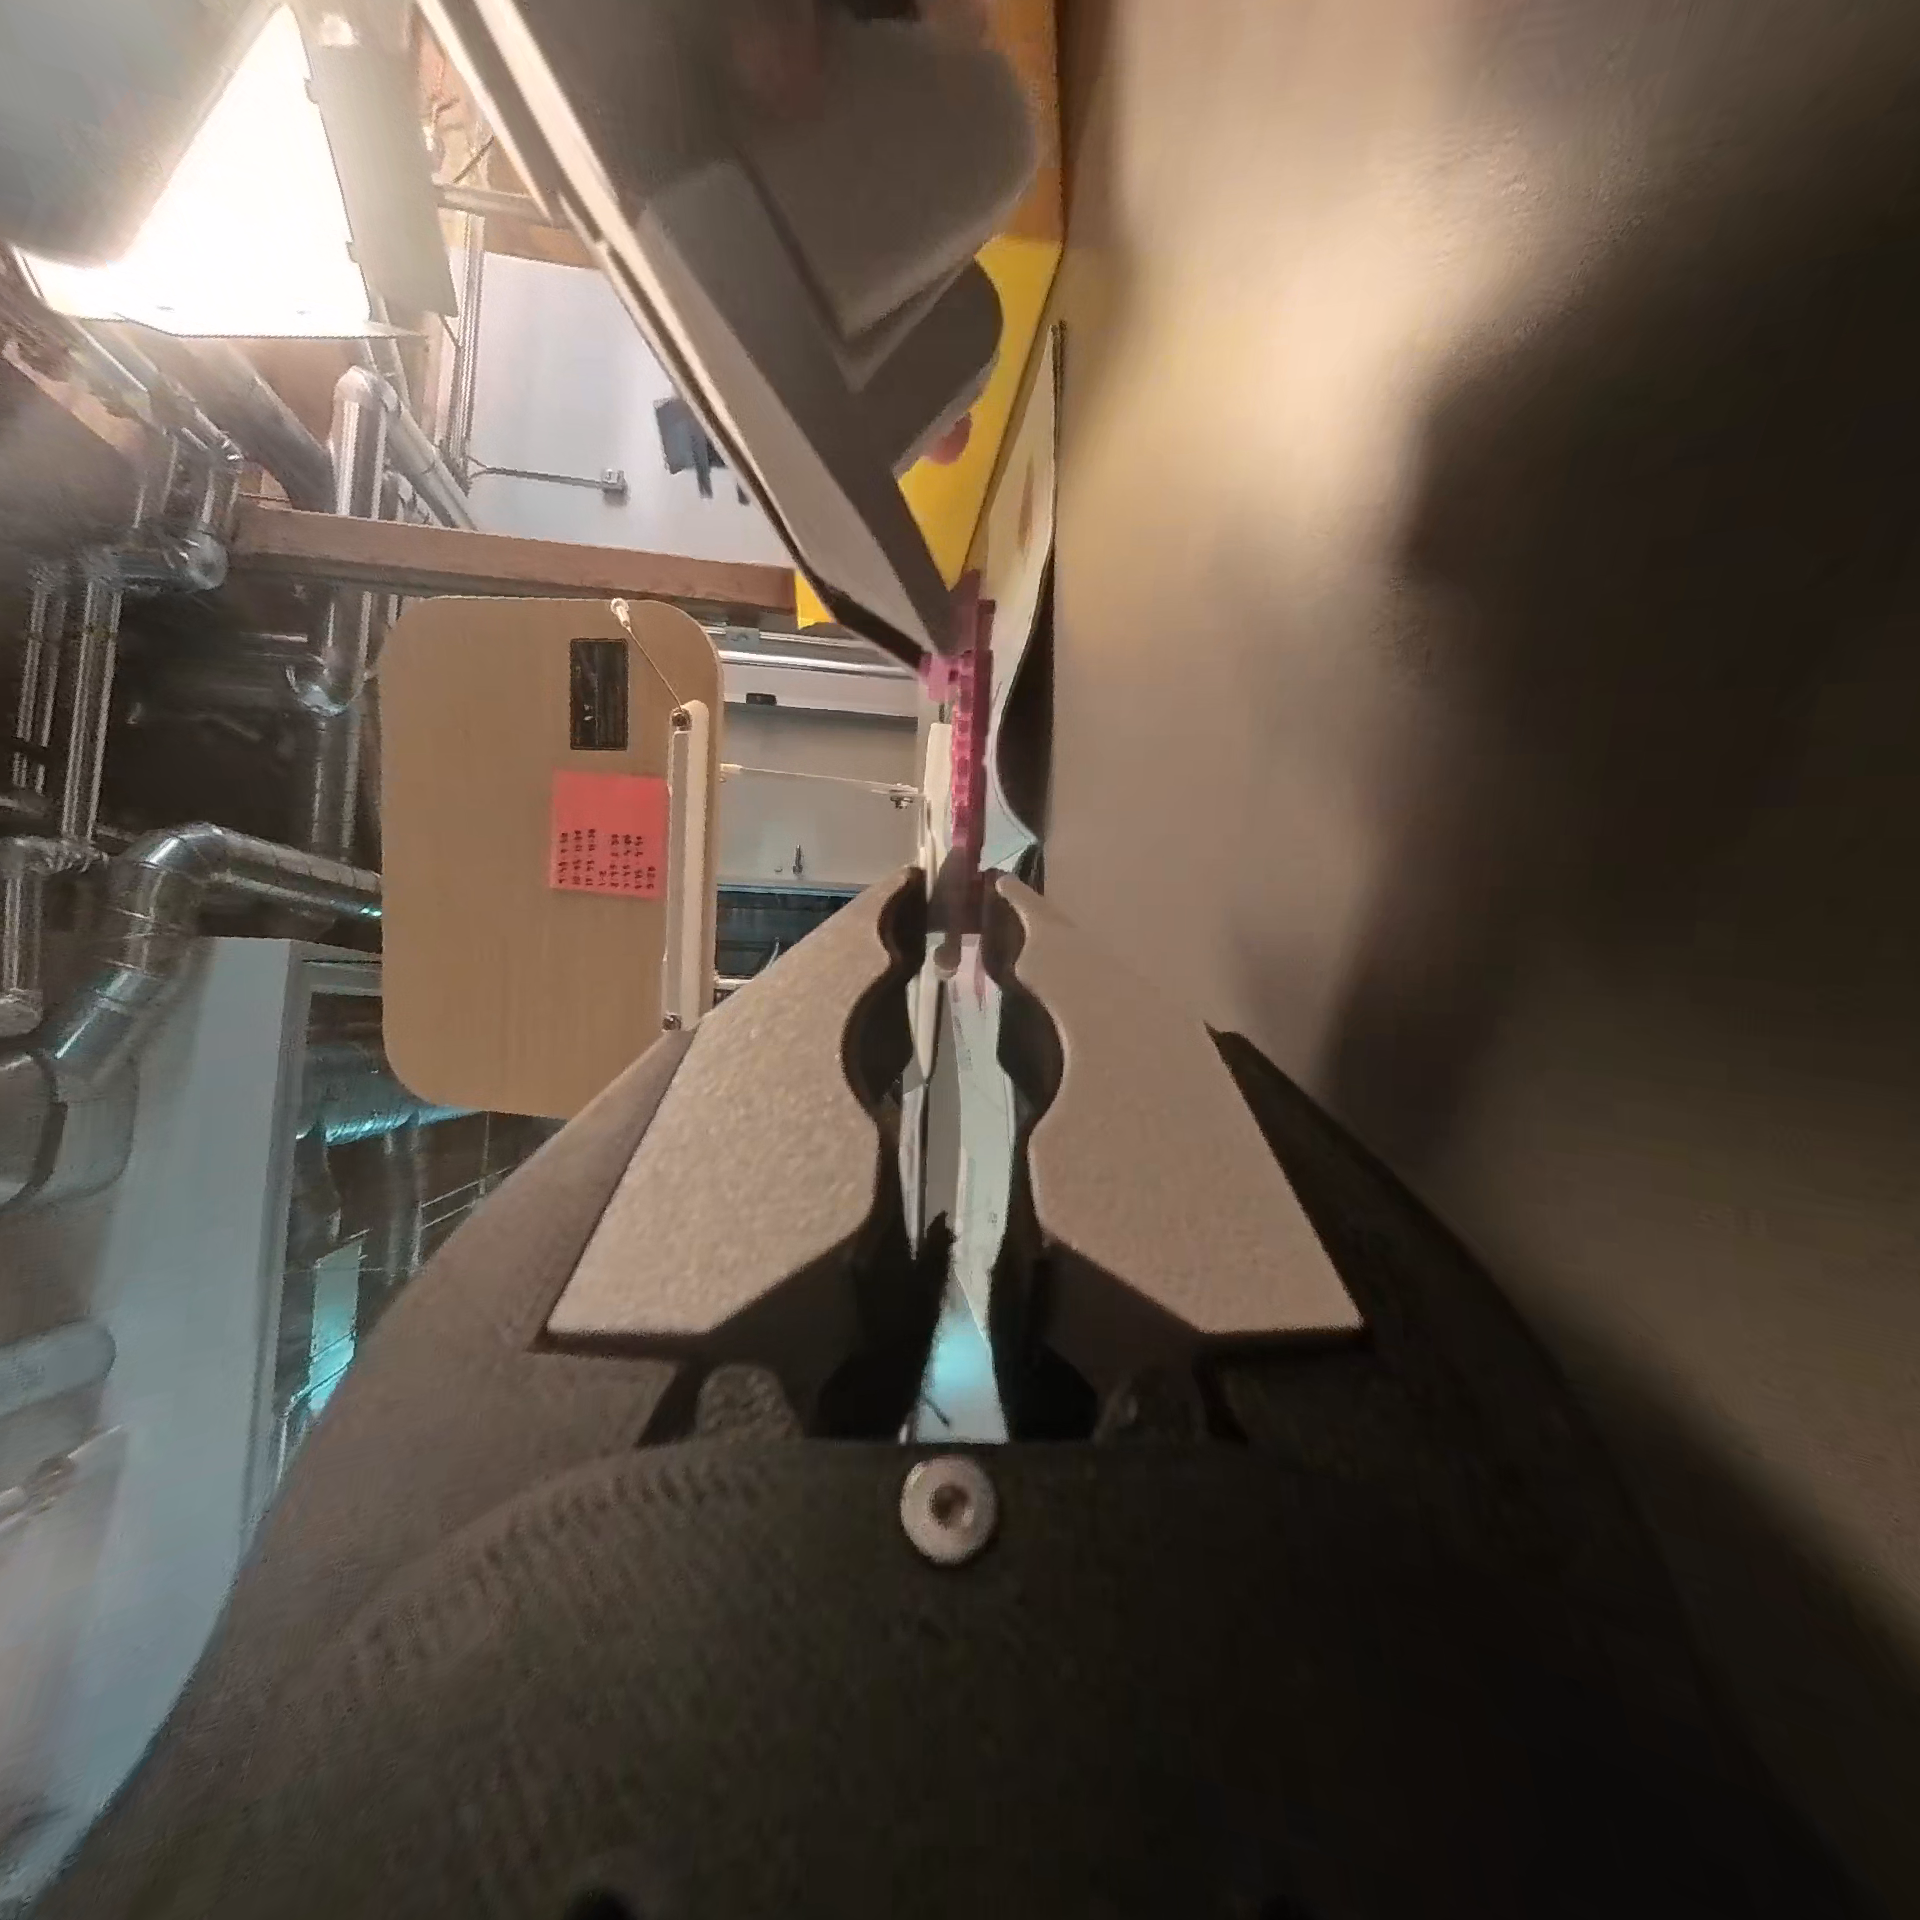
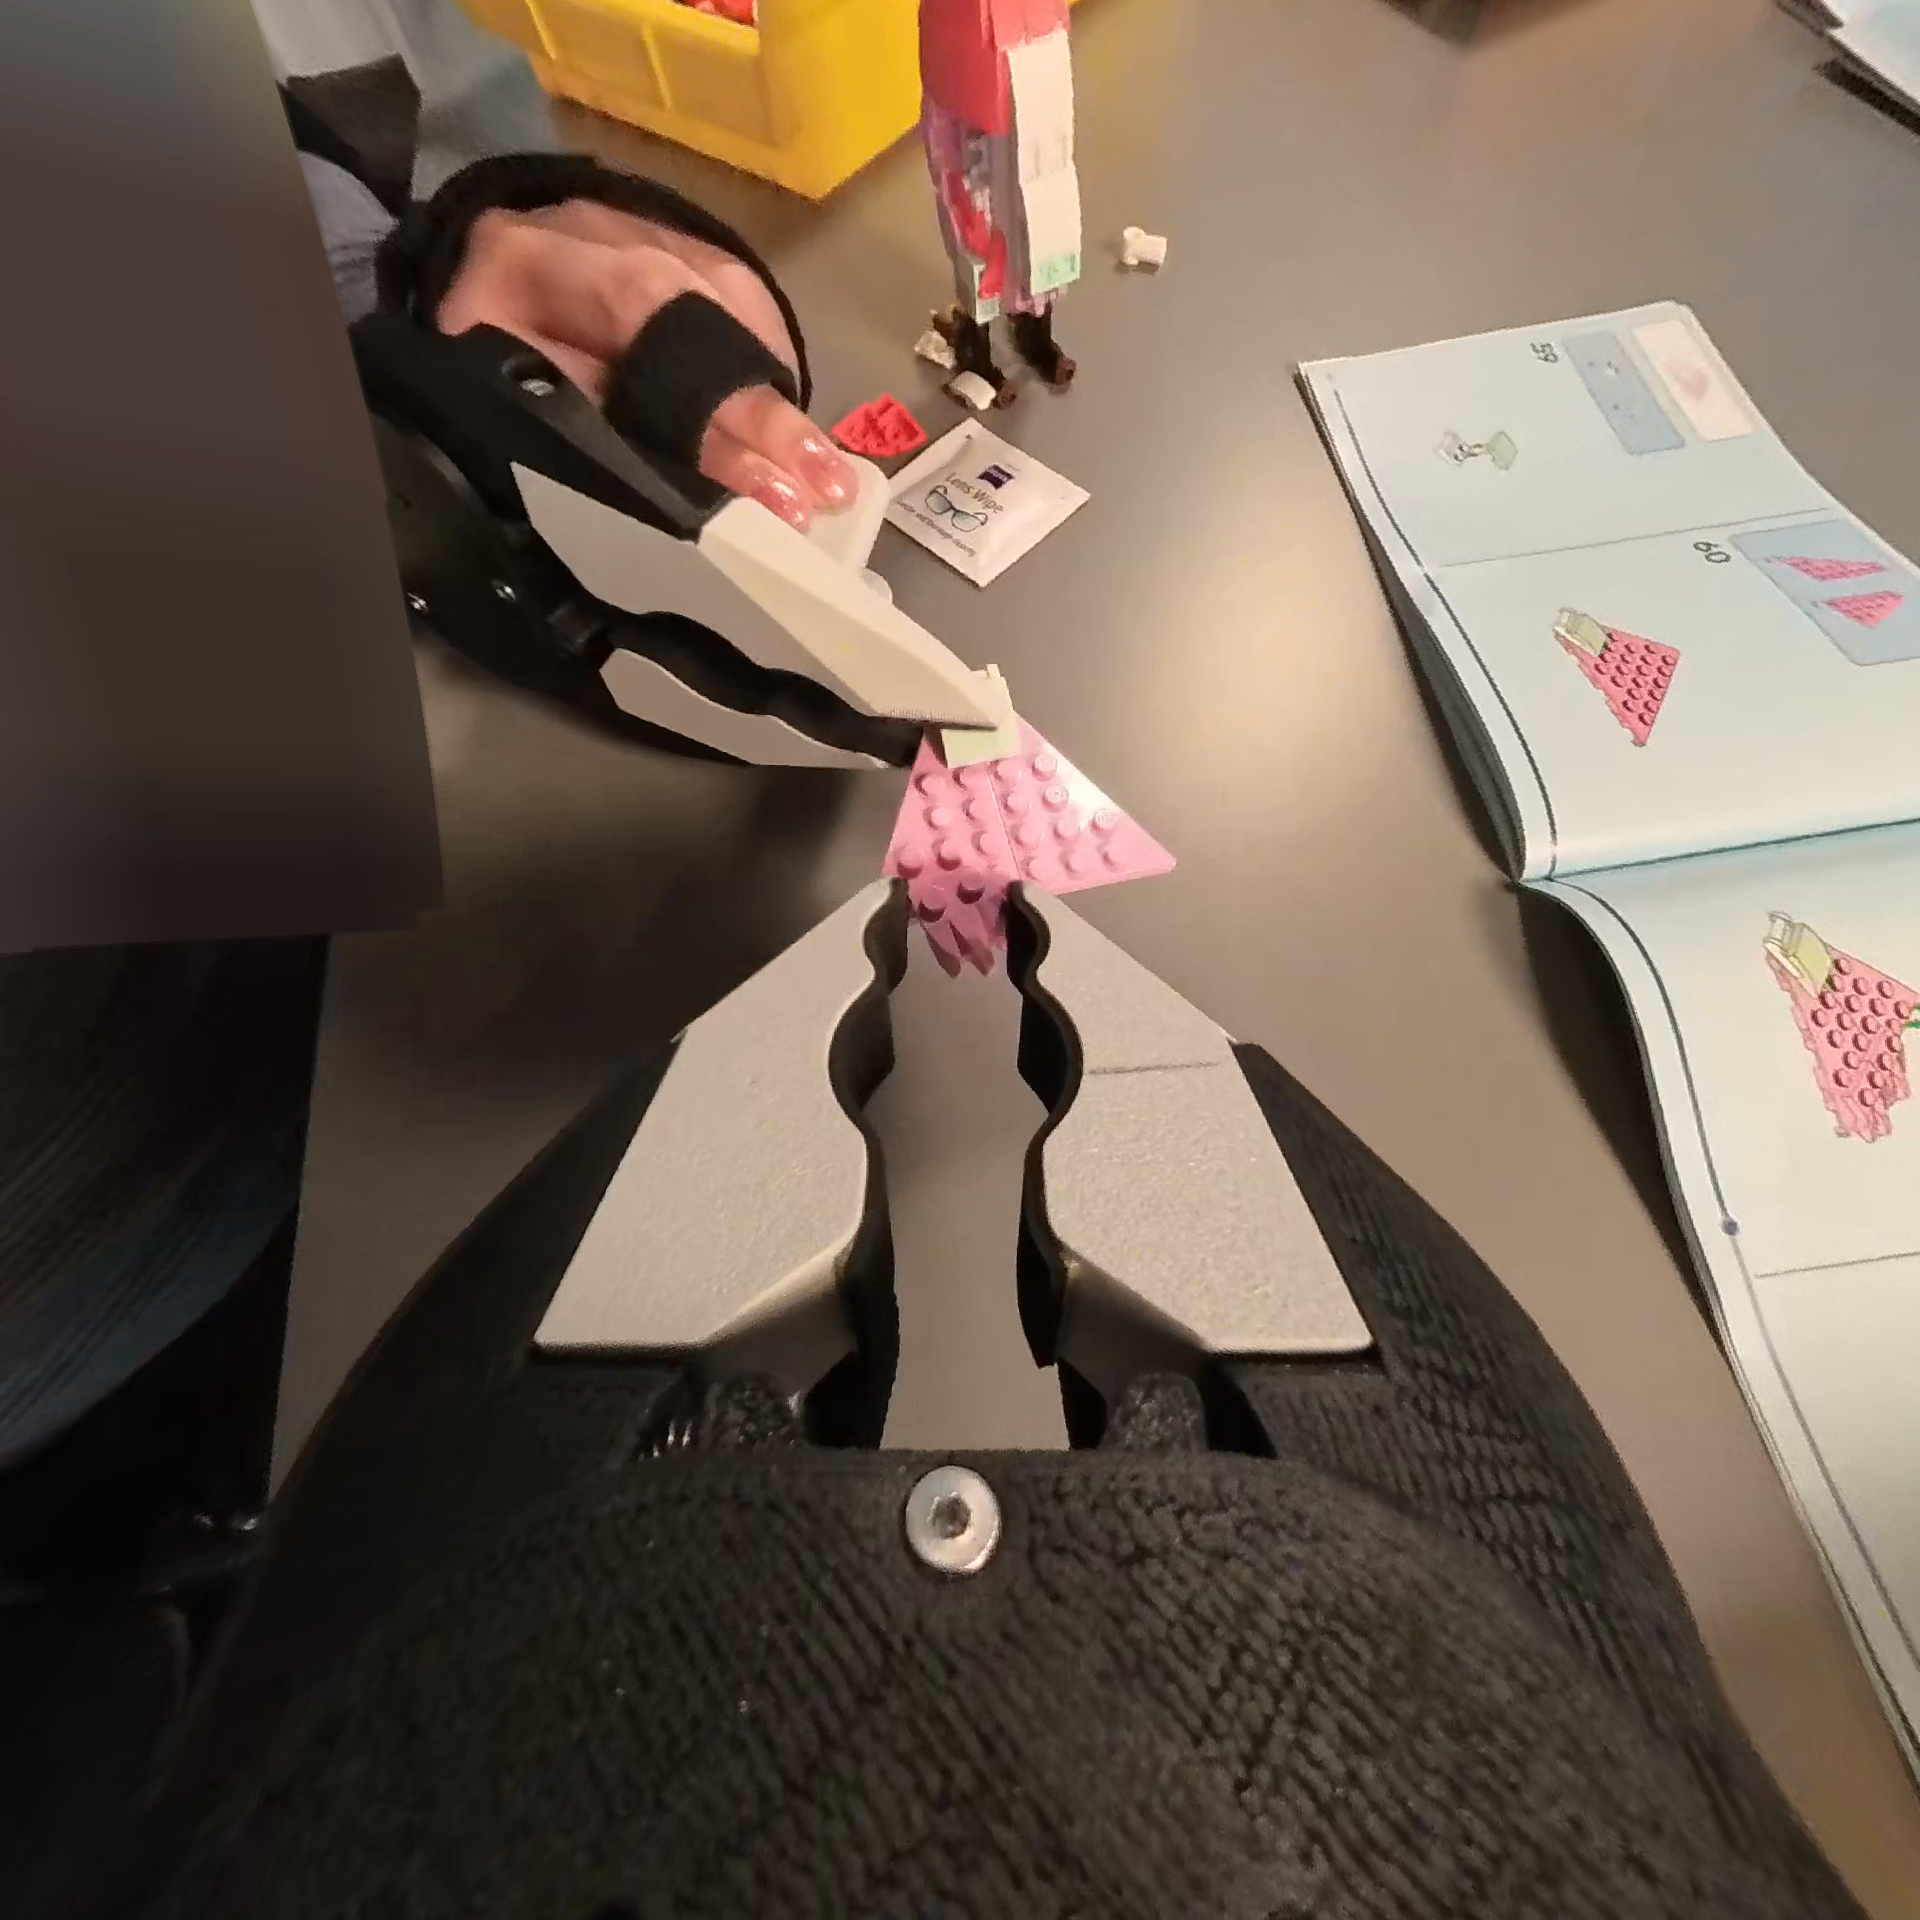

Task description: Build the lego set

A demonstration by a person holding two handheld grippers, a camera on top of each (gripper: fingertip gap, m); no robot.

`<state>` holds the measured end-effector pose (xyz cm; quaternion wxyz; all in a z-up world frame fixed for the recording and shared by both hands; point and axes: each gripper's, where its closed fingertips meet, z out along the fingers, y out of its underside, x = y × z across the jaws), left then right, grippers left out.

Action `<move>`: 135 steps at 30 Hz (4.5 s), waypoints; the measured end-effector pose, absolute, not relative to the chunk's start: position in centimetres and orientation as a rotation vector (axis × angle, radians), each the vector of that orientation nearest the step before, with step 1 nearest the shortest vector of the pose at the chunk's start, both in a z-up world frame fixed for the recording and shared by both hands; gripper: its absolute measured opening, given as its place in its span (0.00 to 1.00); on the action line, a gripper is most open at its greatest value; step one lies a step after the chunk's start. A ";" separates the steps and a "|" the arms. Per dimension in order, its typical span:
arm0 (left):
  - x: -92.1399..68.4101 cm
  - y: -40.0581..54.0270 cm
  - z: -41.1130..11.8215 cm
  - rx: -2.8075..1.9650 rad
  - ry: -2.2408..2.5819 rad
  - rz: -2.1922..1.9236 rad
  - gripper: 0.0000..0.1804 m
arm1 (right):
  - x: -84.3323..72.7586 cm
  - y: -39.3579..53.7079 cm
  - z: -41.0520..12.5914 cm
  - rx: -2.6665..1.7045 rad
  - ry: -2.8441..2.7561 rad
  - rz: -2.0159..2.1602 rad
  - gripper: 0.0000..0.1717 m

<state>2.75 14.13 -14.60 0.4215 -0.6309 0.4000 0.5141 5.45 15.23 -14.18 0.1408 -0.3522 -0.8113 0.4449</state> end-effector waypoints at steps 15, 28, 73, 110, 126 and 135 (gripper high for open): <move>1.1 14.0 -13.6 -1.622 0.879 1.361 0.05 | 3.6 15.1 -13.1 -1.168 -2.261 0.992 0.10; 0.8 13.9 -13.2 -1.620 0.850 1.346 0.04 | 3.6 15.0 -12.7 -1.103 -2.265 0.969 0.18; -0.1 13.5 -14.7 -1.741 0.854 1.264 0.05 | 9.3 19.5 -18.8 0.299 -2.541 -0.371 0.21; 3.2 13.8 -13.7 -1.528 0.992 1.231 0.05 | 6.3 14.6 -11.9 -0.731 -2.628 1.147 0.09; 3.6 13.6 -12.8 -1.465 0.988 1.250 0.05 | 6.7 13.5 -12.2 -0.638 -2.779 1.009 0.09; 3.5 13.5 -12.6 -1.464 0.974 1.254 0.05 | 6.5 13.6 -12.1 -0.613 -2.790 0.958 0.09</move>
